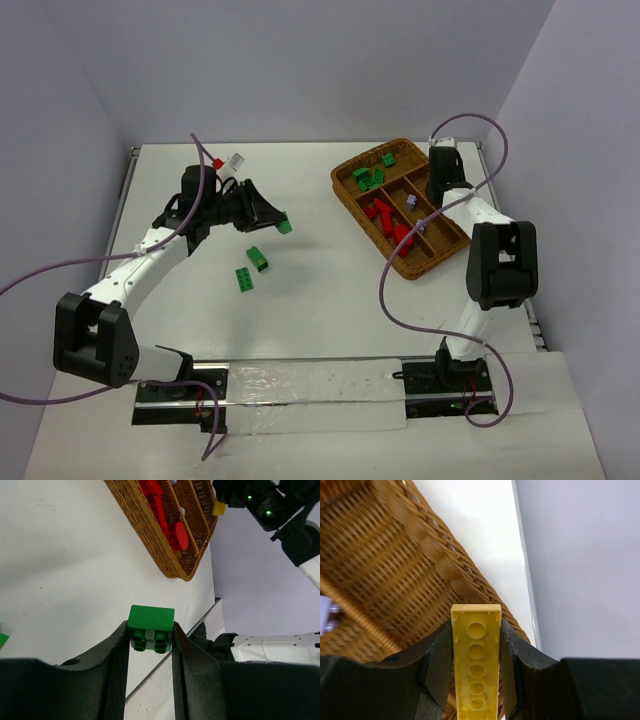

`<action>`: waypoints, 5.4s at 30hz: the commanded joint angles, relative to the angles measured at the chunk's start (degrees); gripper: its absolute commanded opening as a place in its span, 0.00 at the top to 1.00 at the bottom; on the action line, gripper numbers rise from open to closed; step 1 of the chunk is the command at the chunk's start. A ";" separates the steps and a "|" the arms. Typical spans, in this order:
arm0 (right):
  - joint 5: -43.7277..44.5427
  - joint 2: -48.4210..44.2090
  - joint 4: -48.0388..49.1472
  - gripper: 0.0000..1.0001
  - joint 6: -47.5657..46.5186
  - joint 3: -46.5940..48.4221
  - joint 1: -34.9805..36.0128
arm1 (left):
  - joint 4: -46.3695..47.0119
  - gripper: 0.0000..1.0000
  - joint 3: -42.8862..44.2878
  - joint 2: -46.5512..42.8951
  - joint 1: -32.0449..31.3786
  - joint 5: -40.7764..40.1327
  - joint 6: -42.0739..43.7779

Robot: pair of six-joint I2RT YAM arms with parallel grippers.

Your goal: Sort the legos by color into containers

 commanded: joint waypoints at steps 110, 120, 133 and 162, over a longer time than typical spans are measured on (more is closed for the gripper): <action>-20.35 2.74 4.09 1.00 44.04 9.71 9.90 | -31.38 0.01 18.22 -2.66 6.53 -36.65 3.39; -19.29 20.59 -3.06 0.90 43.36 30.46 3.08 | -30.94 0.02 19.48 -0.82 6.61 -33.71 3.99; -26.57 26.09 -5.74 0.23 40.07 43.26 2.01 | -29.58 0.04 18.37 -2.18 6.61 -32.89 3.37; -34.25 7.81 -11.03 0.25 25.11 12.67 56.52 | -43.37 0.10 3.52 -11.88 8.14 -52.49 -16.83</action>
